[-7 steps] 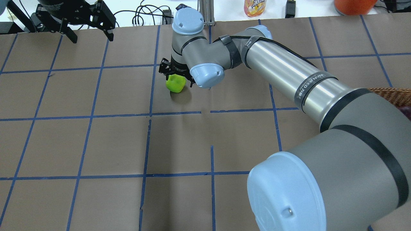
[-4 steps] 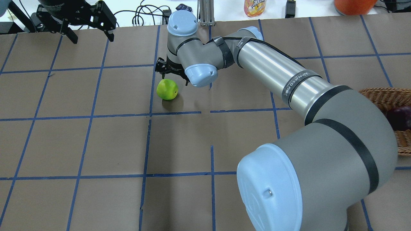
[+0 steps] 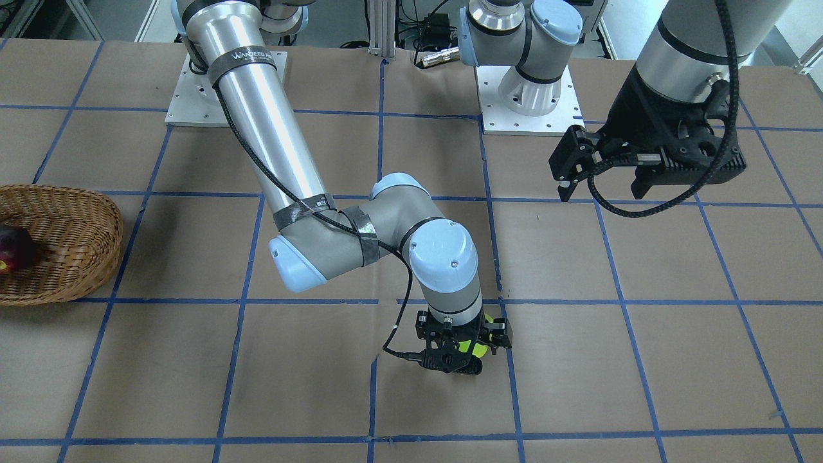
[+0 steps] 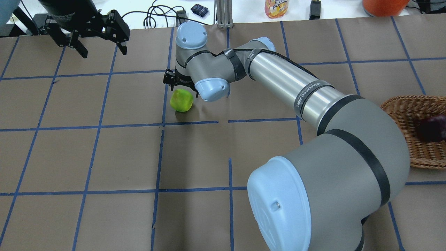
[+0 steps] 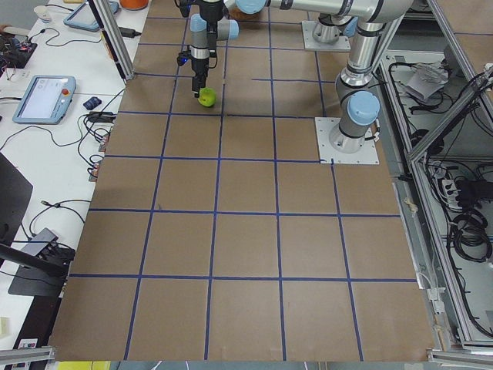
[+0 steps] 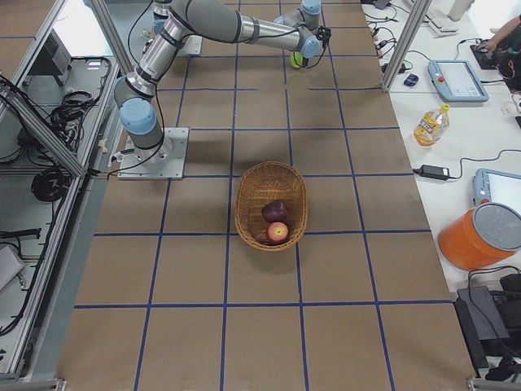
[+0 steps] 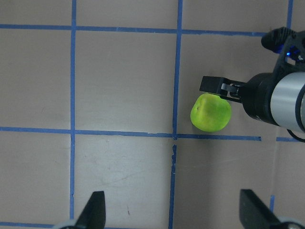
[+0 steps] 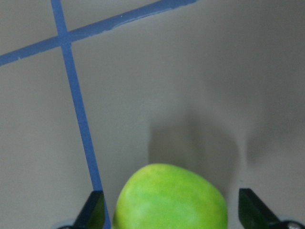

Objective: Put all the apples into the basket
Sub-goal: 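Grasp the green apple with the right gripper and lift it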

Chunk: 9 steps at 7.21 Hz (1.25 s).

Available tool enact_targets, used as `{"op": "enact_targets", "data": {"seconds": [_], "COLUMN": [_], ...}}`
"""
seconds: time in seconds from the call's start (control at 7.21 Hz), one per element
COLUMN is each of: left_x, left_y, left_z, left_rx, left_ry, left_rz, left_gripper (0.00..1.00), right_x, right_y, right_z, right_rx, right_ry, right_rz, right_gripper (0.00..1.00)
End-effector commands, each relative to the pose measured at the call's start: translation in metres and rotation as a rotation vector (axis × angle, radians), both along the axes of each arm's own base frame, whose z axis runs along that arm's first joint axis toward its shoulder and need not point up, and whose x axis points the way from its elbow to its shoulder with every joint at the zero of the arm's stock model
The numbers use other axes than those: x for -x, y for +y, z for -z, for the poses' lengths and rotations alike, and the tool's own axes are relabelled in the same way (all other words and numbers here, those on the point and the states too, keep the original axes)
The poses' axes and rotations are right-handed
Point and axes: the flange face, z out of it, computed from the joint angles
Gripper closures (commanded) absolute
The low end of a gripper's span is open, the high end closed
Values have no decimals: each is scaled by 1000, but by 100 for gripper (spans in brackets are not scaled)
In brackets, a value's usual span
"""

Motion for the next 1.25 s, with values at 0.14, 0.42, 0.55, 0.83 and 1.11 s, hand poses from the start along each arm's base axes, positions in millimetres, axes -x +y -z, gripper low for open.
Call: {"op": "enact_targets", "data": {"seconds": [0.14, 0.42, 0.55, 0.83, 1.11], "left_x": [2, 1, 2, 1, 1], "left_y": [8, 8, 7, 6, 2], "left_z": [5, 5, 3, 5, 10], "left_rx": [-18, -16, -11, -5, -7], "left_ry": [6, 13, 18, 13, 15], "left_rz": [1, -1, -1, 1, -1], "left_gripper": [0, 0, 0, 0, 0], "right_x": [-12, -12, -11, 38, 163], "right_y": [13, 12, 11, 1, -20], "right_z": [10, 13, 8, -42, -112], "right_rx": [-15, -12, -1, -77, -169], "right_ry": [27, 29, 29, 73, 124], "right_rz": [-28, -35, -60, -46, -108], "right_gripper": [0, 46, 70, 74, 74]}}
